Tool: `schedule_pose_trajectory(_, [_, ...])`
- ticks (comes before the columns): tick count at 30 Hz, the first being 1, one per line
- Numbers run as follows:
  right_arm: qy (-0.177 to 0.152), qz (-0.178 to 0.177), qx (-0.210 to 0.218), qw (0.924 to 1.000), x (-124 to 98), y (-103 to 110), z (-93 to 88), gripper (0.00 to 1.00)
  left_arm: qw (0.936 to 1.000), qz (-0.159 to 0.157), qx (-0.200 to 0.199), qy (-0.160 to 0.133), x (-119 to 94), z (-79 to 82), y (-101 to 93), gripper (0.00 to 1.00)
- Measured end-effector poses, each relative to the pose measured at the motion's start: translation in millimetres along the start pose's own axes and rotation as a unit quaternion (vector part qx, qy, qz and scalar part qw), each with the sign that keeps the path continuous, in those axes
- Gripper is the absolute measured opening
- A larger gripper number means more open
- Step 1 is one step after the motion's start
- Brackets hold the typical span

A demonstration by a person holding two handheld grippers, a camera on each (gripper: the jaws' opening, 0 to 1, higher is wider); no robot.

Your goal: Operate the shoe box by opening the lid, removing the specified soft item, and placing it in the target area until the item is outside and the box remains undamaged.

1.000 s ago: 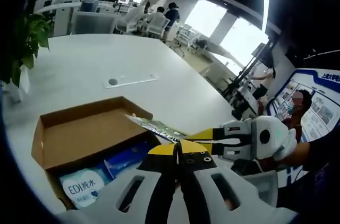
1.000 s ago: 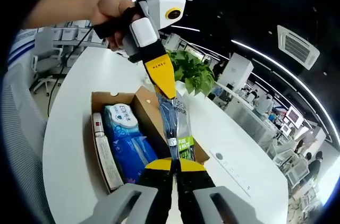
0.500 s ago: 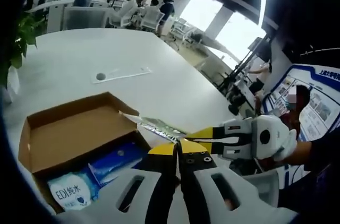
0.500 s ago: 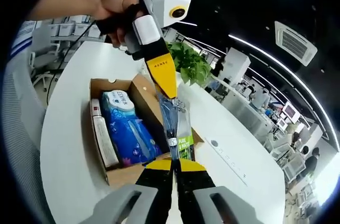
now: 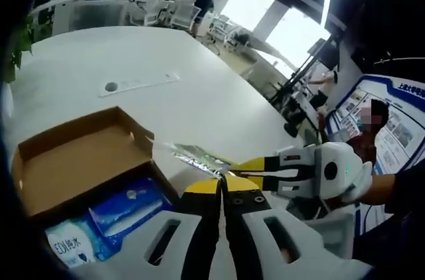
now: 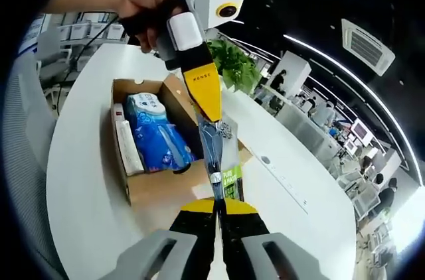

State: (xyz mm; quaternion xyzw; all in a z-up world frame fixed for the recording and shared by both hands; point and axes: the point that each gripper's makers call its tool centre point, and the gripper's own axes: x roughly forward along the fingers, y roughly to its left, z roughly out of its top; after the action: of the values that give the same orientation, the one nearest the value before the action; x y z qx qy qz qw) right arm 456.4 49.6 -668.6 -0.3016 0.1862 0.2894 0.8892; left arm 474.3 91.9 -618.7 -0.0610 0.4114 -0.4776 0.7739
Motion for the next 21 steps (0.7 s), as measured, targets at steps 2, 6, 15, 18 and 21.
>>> schedule_pose_trajectory(2, [0.006, -0.001, 0.001, 1.0, 0.4, 0.4, -6.4, 0.0, 1.0, 0.0, 0.001, 0.003, 5.4, -3.3, -0.7, 0.0])
schedule_pose_trajectory(6, [0.016, -0.001, 0.006, 0.9999, 2.5, 1.1, -19.0, 0.0, 1.0, 0.001, -0.001, 0.009, 14.8, -10.8, -1.4, 0.0])
schedule_pose_trajectory(15, [0.037, -0.001, 0.021, 0.9991, 8.0, 3.9, -39.6, 0.0, 0.9997, 0.008, -0.007, 0.021, 30.2, -24.0, 1.8, 0.0])
schedule_pose_trajectory(18, [0.043, -0.002, 0.026, 0.9988, 10.6, 4.5, -44.7, 0.0, 0.9996, 0.013, -0.009, 0.022, 34.4, -27.0, 5.9, 0.0])
schedule_pose_trajectory(21, [0.052, -0.002, 0.042, 0.9978, 14.2, 5.3, -51.3, 0.0, 0.9995, 0.02, -0.01, 0.024, 38.9, -31.6, 8.3, 0.0])
